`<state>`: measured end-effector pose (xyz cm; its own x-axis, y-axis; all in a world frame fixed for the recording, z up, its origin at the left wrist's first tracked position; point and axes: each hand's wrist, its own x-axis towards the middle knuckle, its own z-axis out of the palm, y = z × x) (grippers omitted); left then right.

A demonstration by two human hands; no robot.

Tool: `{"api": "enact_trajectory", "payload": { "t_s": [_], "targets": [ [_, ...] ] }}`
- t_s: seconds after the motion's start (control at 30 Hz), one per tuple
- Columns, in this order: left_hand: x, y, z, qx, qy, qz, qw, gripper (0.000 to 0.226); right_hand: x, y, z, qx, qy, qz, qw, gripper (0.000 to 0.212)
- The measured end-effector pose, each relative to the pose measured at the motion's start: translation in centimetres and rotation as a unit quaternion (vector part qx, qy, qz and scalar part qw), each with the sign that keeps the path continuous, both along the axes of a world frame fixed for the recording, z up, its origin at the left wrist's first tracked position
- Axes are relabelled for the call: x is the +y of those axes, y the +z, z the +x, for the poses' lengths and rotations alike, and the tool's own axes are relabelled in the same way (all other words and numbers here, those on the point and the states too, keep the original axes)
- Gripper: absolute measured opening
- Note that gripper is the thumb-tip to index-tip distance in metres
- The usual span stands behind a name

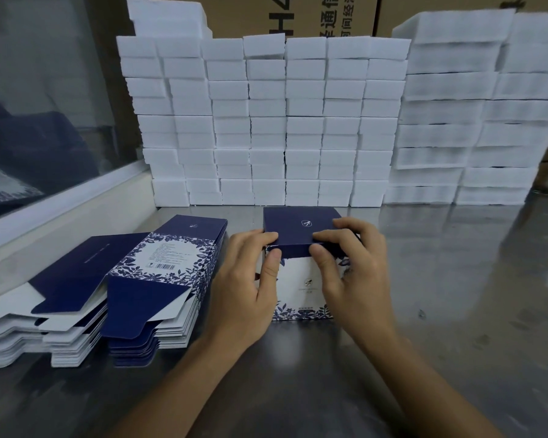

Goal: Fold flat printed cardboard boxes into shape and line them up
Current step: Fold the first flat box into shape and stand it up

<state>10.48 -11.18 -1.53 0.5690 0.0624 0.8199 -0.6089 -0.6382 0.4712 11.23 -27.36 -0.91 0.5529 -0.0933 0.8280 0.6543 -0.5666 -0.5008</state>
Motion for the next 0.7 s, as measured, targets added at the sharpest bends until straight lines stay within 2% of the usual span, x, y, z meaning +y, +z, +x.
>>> {"api": "enact_trajectory", "payload": {
  "t_s": [0.13, 0.27, 0.4, 0.57, 0.63, 0.7],
  "targets": [
    [0.2, -0.1, 0.1, 0.007, 0.001, -0.001, 1.000, 0.031, -0.2, 0.3, -0.1, 0.024, 0.031, 0.031, 0.999, 0.009],
    [0.3, -0.1, 0.2, 0.008, 0.002, -0.006, 1.000, 0.030, -0.2, 0.1, 0.0, 0.021, 0.035, 0.081, 0.996, 0.017],
    [0.7, -0.2, 0.3, 0.022, 0.008, -0.009, 1.000, 0.028, -0.4, 0.2, 0.2, 0.114, 0.068, 0.170, 0.977, 0.026],
    [0.3, -0.6, 0.3, 0.027, 0.007, -0.009, 1.000, 0.034, -0.9, 0.2, 0.4, 0.075, 0.010, 0.128, 0.989, 0.023],
    [0.2, -1.2, 0.2, 0.050, -0.007, -0.006, 0.999, 0.044, -0.7, -0.2, 0.4, 0.063, -0.024, 0.096, 0.993, 0.021],
    [-0.2, -1.6, 0.0, 0.092, -0.055, -0.016, 0.994, 0.059, -0.6, -0.7, 0.4, 0.086, -0.030, 0.065, 0.994, 0.032]
  ]
}}
